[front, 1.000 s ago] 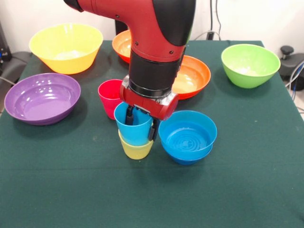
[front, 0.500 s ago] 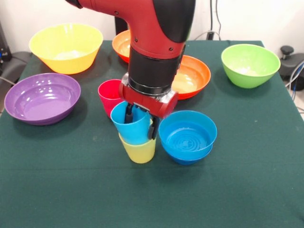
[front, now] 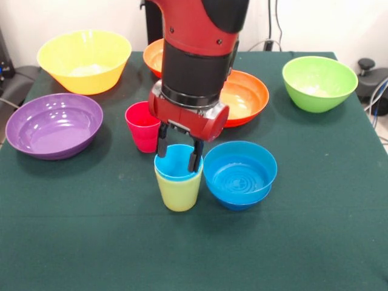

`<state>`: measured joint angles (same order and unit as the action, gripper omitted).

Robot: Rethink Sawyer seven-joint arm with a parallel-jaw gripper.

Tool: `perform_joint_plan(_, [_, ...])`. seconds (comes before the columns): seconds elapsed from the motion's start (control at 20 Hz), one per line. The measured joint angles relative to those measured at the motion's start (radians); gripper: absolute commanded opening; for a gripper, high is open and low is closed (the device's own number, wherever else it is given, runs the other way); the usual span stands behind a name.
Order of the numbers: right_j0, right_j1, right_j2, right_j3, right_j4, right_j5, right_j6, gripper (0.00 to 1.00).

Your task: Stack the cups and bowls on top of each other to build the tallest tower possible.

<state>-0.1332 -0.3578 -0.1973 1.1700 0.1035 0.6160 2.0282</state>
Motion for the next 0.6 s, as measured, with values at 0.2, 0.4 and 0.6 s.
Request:
perform_joint_plan(0.2, [0.0, -0.023, 0.0, 0.0, 0.004, 0.0, 0.0, 1.0])
perform_joint_plan(0.4, [-0.001, -0.031, 0.0, 0.0, 0.009, 0.0, 0.0, 1.0])
perform_joint_plan(0.6, [-0.006, -0.033, 0.004, 0.0, 0.017, 0.0, 0.0, 1.0])
